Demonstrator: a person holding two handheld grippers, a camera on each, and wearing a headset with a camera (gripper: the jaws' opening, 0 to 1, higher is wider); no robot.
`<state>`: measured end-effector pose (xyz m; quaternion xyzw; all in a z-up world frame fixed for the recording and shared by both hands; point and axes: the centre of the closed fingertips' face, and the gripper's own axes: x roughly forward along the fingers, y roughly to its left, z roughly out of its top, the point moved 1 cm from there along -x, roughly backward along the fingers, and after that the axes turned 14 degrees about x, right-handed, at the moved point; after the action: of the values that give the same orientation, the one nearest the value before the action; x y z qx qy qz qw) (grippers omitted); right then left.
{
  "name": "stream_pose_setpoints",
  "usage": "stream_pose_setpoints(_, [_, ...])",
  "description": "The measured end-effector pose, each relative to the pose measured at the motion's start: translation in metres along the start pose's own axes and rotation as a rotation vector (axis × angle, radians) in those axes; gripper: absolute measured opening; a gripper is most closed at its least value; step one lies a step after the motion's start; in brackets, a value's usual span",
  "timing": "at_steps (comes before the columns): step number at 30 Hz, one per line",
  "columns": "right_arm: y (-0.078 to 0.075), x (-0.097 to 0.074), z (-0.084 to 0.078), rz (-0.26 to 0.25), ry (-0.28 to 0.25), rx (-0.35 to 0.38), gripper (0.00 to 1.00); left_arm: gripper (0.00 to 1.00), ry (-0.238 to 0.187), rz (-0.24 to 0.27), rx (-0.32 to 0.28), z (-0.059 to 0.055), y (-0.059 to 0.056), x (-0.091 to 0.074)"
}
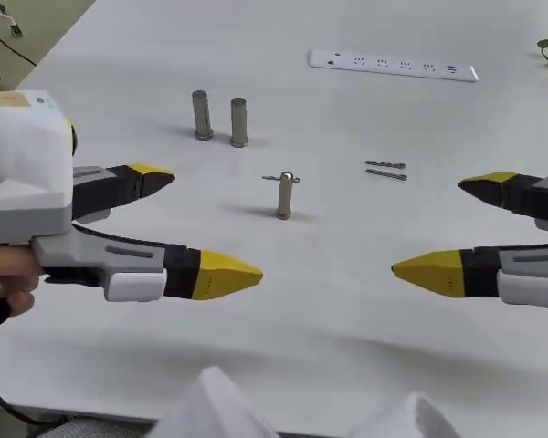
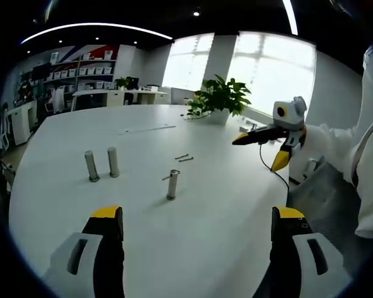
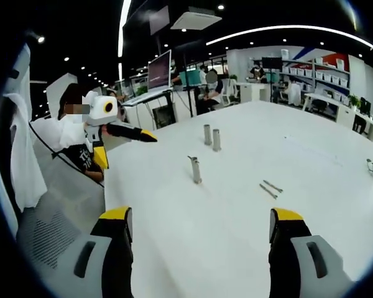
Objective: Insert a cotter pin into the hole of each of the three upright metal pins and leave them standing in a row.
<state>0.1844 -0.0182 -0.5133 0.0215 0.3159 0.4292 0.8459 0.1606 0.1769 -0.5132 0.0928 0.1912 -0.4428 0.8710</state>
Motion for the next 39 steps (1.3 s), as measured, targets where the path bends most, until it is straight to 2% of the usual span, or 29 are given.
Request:
stream_pose_setpoints(6, [-0.007, -0.008, -0.005, -0.030, -0.003, 0.051, 0.98, 0.99, -0.002, 0.010, -0.008, -0.001, 0.000, -0.004])
stream_pose_setpoints(13, [-0.013, -0.015, -0.012, -0.066, -0.006, 0.090, 0.98, 0.99, -0.002, 0.025, -0.012, -0.002, 0.004, -0.007])
stream_pose_setpoints(20, [-0.012, -0.018, -0.013, -0.079, -0.005, 0.101, 0.98, 0.99, -0.005, 0.040, -0.004, -0.001, 0.010, -0.009])
stream_pose_setpoints(26, [-0.015, -0.021, -0.014, -0.095, -0.006, 0.105, 0.98, 0.98, -0.020, 0.069, 0.019, 0.010, 0.026, -0.008])
stream_pose_setpoints(33, [-0.015, -0.027, -0.018, -0.116, -0.008, 0.126, 0.97, 0.91, -0.037, 0.113, 0.030, 0.021, 0.054, -0.002])
stream_pose_setpoints(39, [-0.016, -0.031, -0.021, -0.140, -0.005, 0.135, 0.97, 0.81, -0.025, 0.148, 0.021, 0.019, 0.083, 0.005])
